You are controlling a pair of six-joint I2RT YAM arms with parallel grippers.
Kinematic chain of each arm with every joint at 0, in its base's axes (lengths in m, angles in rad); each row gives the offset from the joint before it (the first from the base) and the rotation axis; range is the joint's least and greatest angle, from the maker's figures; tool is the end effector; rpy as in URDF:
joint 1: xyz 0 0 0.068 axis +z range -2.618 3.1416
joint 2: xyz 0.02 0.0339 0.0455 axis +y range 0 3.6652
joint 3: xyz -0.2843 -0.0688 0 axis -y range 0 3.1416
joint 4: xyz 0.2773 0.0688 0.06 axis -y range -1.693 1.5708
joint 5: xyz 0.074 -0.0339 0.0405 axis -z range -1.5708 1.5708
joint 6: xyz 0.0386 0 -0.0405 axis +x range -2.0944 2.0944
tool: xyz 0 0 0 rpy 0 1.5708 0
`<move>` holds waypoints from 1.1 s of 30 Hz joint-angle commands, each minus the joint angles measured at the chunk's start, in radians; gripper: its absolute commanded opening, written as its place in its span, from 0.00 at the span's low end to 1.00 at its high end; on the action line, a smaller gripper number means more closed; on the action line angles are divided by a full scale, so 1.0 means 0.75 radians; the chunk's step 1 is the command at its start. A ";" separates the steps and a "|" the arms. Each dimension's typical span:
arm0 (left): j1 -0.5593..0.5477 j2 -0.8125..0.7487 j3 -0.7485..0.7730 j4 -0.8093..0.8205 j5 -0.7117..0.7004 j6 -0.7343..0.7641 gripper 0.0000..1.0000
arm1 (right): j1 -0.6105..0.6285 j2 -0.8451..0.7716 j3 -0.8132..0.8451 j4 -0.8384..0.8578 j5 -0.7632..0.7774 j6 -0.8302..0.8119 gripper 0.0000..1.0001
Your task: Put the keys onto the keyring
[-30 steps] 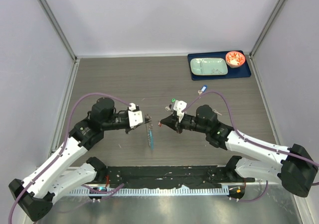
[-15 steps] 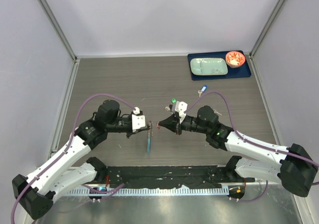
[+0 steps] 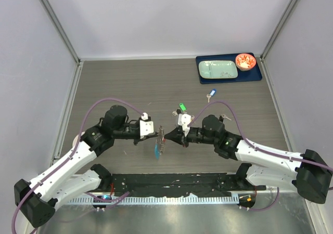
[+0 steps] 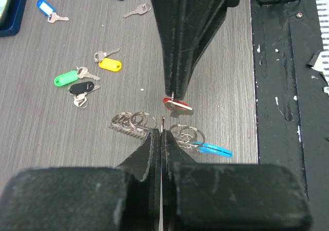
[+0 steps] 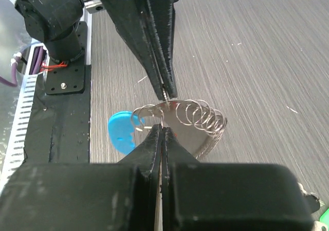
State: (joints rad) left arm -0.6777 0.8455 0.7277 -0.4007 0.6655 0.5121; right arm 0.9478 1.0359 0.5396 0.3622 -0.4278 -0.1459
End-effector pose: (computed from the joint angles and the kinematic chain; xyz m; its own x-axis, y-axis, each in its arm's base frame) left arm 0.1444 -0.1468 0.3015 0.1099 0.4064 -0.9071 0.9833 0.0888 0.1589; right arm 0.1361 0.2170 0.2642 0.0651 -0.1361 -0.9886 -0.9798 0.1791 -0.0892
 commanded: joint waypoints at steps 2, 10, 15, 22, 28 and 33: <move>-0.007 0.022 -0.013 0.103 -0.020 -0.010 0.00 | 0.039 -0.005 0.054 -0.051 0.098 -0.104 0.01; -0.005 0.063 -0.011 0.111 -0.004 -0.016 0.00 | 0.072 -0.005 0.029 -0.027 0.196 -0.157 0.01; -0.007 0.067 -0.013 0.115 0.002 -0.020 0.00 | 0.094 0.001 0.021 -0.013 0.245 -0.188 0.01; -0.005 0.063 -0.009 0.125 0.013 -0.034 0.00 | 0.131 -0.003 0.015 -0.006 0.292 -0.225 0.01; -0.007 0.065 -0.009 0.131 0.025 -0.041 0.00 | 0.143 -0.015 0.005 0.012 0.345 -0.237 0.01; -0.007 0.067 -0.009 0.129 0.031 -0.043 0.00 | 0.150 -0.021 -0.004 0.020 0.374 -0.245 0.01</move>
State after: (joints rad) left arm -0.6788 0.8978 0.7181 -0.3481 0.6563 0.4950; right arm 1.0512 1.0367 0.5396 0.3153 -0.1814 -0.3122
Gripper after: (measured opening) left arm 0.012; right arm 0.033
